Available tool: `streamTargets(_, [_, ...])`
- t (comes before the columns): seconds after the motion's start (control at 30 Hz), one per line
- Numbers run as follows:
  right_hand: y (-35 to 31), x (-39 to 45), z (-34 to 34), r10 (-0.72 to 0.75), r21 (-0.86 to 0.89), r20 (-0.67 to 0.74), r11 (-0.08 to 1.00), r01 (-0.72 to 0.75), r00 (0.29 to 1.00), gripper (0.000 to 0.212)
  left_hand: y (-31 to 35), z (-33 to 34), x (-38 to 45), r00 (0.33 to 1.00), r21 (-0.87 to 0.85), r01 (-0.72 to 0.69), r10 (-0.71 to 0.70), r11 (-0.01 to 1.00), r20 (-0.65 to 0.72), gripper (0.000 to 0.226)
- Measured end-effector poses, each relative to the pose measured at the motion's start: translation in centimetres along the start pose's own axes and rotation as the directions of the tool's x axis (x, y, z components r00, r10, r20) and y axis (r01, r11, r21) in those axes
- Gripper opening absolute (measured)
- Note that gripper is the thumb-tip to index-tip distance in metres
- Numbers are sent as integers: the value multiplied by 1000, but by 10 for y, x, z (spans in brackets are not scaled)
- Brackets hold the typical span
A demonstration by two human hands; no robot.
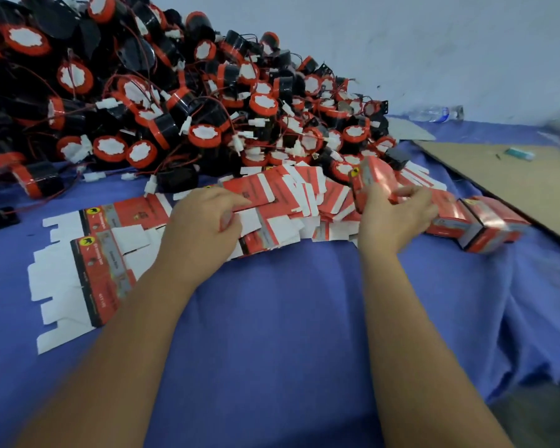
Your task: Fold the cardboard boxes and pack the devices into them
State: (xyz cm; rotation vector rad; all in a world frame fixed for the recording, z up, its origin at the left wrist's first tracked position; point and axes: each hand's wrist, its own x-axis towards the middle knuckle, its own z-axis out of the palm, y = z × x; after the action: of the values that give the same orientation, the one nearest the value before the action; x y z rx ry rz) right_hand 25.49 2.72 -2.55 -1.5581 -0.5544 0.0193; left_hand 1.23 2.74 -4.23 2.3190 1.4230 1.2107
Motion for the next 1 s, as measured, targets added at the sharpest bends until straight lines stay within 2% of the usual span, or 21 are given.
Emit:
streamTargets(0.07, [12,16,-15,35,-131,-164,990,-57,986,44,1,2,-1,994,52,-1,-4,999,105,38])
streamTargets(0.13, [21,26,-25,93,-280,-180,950,-141,979,51,1,4,-2,977,95,22,-42,995,208,55])
streamTargets(0.2, [23,28,-29,153,-399,-150,895,-201,977,58,-1,9,-2,947,213,71,-133,974,291,78])
streamTargets(0.27, [16,19,-25,102,-450,-137,880,-154,985,59,-3,12,-2,898,362,160,-288,918,333,104])
streamTargets(0.33, [1,3,-14,-52,-406,-102,914,6,993,59,-6,11,-1,865,390,238,-377,890,333,120])
streamTargets(0.4, [-17,-17,1,-241,-350,39,906,240,970,54,-9,9,0,873,331,252,-362,909,328,114])
streamTargets(0.47, [-35,-41,22,-356,-222,301,876,429,884,43,-9,7,-1,914,245,235,-300,941,273,83])
streamTargets(0.53, [-46,-70,41,-361,-26,615,879,476,701,39,-7,5,-3,937,136,254,-279,957,212,50])
streamTargets(0.6, [-46,-94,55,-329,14,794,851,526,512,42,-5,3,-3,941,54,267,-272,962,202,19])
streamTargets(0.63, [-41,-102,60,-307,-15,831,821,571,464,41,-4,2,-3,944,50,264,-269,963,192,9])
streamTargets(0.67, [-35,-105,62,-295,-41,849,790,612,439,39,-5,1,-3,946,71,266,-274,961,172,10])
streamTargets(0.73, [-23,-106,61,-319,-55,855,729,683,409,38,-9,-1,-3,937,157,316,-334,936,104,28])
streamTargets(0.8, [-17,-102,59,-338,-43,858,701,712,386,42,-15,-5,-2,887,218,439,-459,871,49,45])
streamTargets(0.87, [-16,-98,56,-319,-46,870,705,707,375,53,-19,-9,-4,872,151,478,-488,865,34,45])
streamTargets(0.93, [-16,-96,51,-294,-56,887,697,715,356,64,-19,-10,-4,900,12,436,-436,900,-20,39])
streamTargets(1.0, [-16,-96,47,-273,-56,905,683,728,326,74,-15,-11,-4,899,-116,416,-427,902,-93,41])
